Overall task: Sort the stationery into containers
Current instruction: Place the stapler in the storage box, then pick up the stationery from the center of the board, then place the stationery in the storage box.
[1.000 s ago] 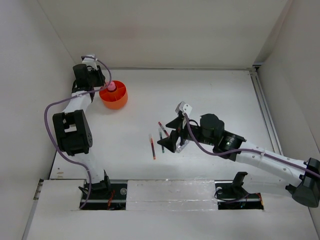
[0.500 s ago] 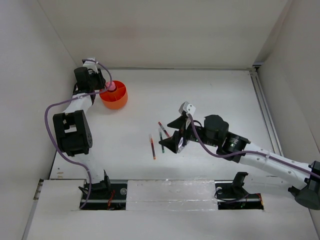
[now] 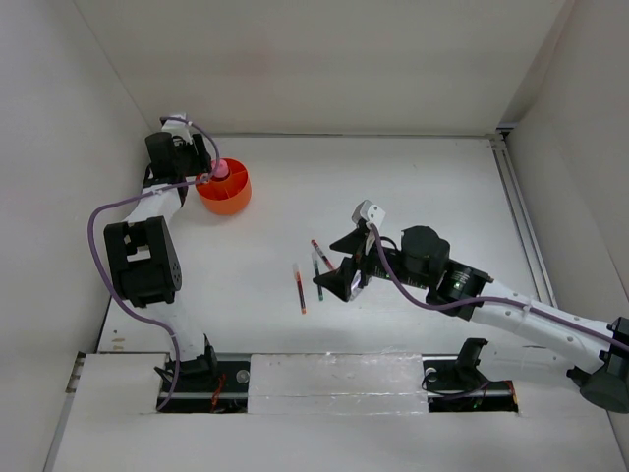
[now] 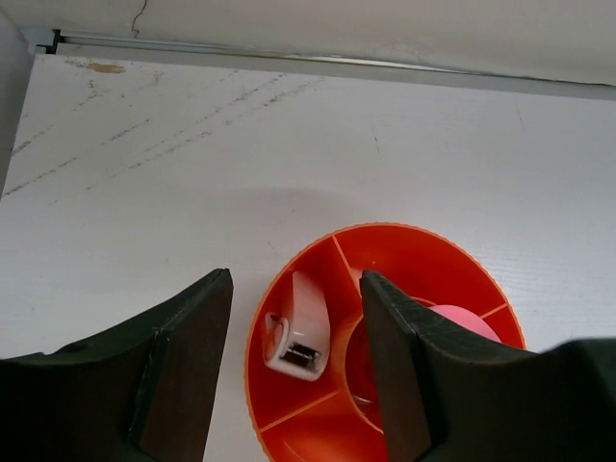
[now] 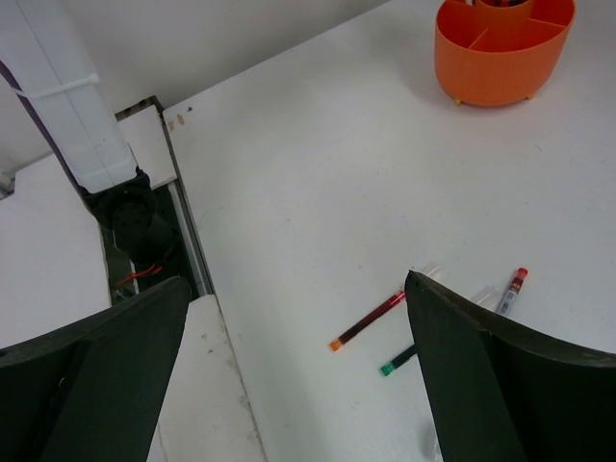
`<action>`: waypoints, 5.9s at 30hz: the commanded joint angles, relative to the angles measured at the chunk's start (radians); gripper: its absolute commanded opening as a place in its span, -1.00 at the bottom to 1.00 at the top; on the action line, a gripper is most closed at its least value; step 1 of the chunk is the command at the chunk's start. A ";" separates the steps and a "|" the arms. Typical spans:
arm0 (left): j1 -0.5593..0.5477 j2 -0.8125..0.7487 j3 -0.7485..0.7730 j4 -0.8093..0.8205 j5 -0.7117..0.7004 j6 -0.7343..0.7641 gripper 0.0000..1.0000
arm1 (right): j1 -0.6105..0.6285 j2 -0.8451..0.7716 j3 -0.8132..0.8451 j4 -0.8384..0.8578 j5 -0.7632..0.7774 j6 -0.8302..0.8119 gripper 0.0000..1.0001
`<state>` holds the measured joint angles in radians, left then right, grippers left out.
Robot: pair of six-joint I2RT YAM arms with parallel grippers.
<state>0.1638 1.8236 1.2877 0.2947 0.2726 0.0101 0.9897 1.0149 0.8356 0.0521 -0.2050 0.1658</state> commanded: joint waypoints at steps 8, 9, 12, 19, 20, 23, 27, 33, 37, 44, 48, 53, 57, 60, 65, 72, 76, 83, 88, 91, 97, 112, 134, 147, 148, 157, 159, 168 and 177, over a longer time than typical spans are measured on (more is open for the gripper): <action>0.002 -0.124 -0.008 0.044 -0.041 -0.027 0.12 | 0.007 0.011 0.020 0.025 0.022 0.000 0.98; 0.002 -0.135 0.004 0.044 -0.064 -0.036 0.20 | 0.007 0.023 0.029 0.025 0.035 0.000 0.98; 0.002 -0.177 0.042 0.003 -0.173 -0.077 0.49 | 0.007 0.060 0.039 0.012 0.091 -0.009 0.98; 0.002 -0.286 0.220 -0.170 -0.486 -0.244 1.00 | -0.063 0.194 0.140 -0.220 0.396 0.061 0.98; 0.002 -0.315 0.220 -0.170 -0.518 -0.272 1.00 | -0.081 0.203 0.140 -0.253 0.436 0.128 0.98; 0.002 -0.434 0.199 -0.126 -0.451 -0.274 1.00 | -0.149 0.177 0.140 -0.331 0.524 0.176 0.98; -0.030 -0.478 0.275 -0.222 -0.386 -0.285 1.00 | -0.246 0.133 0.116 -0.363 0.504 0.161 0.98; -0.041 -0.512 0.355 -0.412 -0.239 -0.413 1.00 | -0.492 0.135 -0.016 -0.285 0.230 0.141 0.98; -0.041 -0.535 0.326 -0.529 -0.087 -0.504 1.00 | -0.556 0.154 -0.075 -0.276 0.199 0.132 0.96; -0.242 -0.604 0.058 -0.537 0.126 -0.539 1.00 | -0.579 0.205 -0.127 -0.285 0.251 0.123 0.91; -0.303 -0.670 -0.008 -0.554 0.128 -0.529 1.00 | -0.579 0.205 -0.139 -0.285 0.251 0.123 0.79; -0.303 -0.753 -0.178 -0.577 0.073 -0.470 1.00 | -0.579 0.263 -0.122 -0.310 0.273 0.109 0.56; -0.303 -0.865 -0.293 -0.601 -0.032 -0.458 1.00 | -0.557 0.324 -0.090 -0.333 0.296 0.100 0.47; -0.303 -0.909 -0.344 -0.601 -0.128 -0.458 1.00 | -0.557 0.356 -0.081 -0.344 0.305 0.100 0.43; -0.303 -0.928 -0.344 -0.624 -0.153 -0.435 1.00 | -0.520 0.427 -0.030 -0.366 0.340 0.090 0.35; -0.303 -0.928 -0.344 -0.624 -0.131 -0.435 1.00 | -0.500 0.488 0.013 -0.397 0.374 0.067 0.35; -0.303 -0.928 -0.344 -0.624 -0.141 -0.435 1.00 | -0.491 0.513 0.022 -0.406 0.374 0.067 0.35; -0.303 -0.928 -0.344 -0.624 -0.130 -0.426 1.00 | -0.491 0.522 0.022 -0.431 0.331 0.067 0.32; -0.303 -0.937 -0.344 -0.624 -0.121 -0.426 1.00 | -0.473 0.534 0.040 -0.445 0.340 0.067 0.05; -0.303 -0.937 -0.344 -0.624 -0.121 -0.426 1.00 | -0.473 0.544 0.040 -0.456 0.340 0.077 0.02; -0.303 -0.946 -0.344 -0.624 -0.121 -0.417 1.00 | -0.473 0.553 0.059 -0.466 0.340 0.077 -0.10; -0.303 -0.937 -0.344 -0.566 0.066 -0.417 1.00 | -0.453 0.435 0.049 -0.477 0.371 0.100 -1.00; -0.624 -0.718 -0.512 0.314 0.407 -0.895 1.00 | -0.203 0.232 0.287 -0.288 0.236 0.092 -1.00; -0.624 -0.667 -0.521 0.314 0.352 -0.884 0.66 | -0.149 0.182 0.234 -0.164 0.179 0.074 -1.00; -0.624 -0.667 -0.530 0.314 0.352 -0.884 0.62 | -0.149 0.182 0.224 -0.155 0.179 0.074 -1.00; -0.624 -0.658 -0.539 0.314 0.352 -0.875 0.12 | -0.140 0.195 0.243 -0.136 0.159 0.074 -1.00; -0.624 -0.658 -0.539 0.314 0.361 -0.875 -0.06 | -0.140 0.215 0.243 -0.124 0.159 0.074 -1.00; -0.624 -0.649 -0.539 0.314 0.370 -0.875 -0.11 | -0.131 0.258 0.283 -0.115 0.191 0.055 -1.00; -0.624 -0.649 -0.557 0.314 0.379 -0.866 -0.16 | -0.122 0.269 0.301 -0.106 0.223 0.046 -1.00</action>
<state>-0.4629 1.1812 0.7353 0.5499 0.6273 -0.8722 0.8566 1.2881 1.0775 -0.1238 -0.0074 0.2291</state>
